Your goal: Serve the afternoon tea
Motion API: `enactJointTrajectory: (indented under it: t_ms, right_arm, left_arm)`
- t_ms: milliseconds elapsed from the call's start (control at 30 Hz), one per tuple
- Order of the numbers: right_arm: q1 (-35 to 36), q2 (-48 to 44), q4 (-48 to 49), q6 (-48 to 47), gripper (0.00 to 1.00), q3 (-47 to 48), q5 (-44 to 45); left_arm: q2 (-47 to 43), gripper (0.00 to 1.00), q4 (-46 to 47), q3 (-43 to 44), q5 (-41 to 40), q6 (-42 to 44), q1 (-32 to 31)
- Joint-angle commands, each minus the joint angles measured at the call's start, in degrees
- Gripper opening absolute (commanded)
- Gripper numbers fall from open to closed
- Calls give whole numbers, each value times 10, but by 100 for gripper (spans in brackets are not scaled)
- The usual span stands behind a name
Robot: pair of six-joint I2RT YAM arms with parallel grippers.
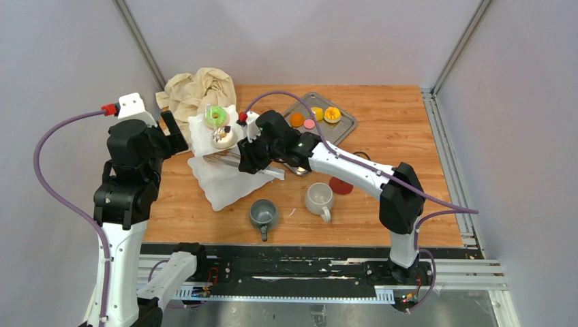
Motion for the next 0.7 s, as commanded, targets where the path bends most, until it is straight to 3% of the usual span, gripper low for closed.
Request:
enactJointTrajectory:
  t_ms: [0,667]
  right_arm:
    - [10,-22,29,5,42,-5,9]
    - [11,-113,28,1,45,-89,16]
  left_arm:
    - [-5,87,15,-5,-8,7,-5]
    - [-4,87,15,-8,1,3,-5]
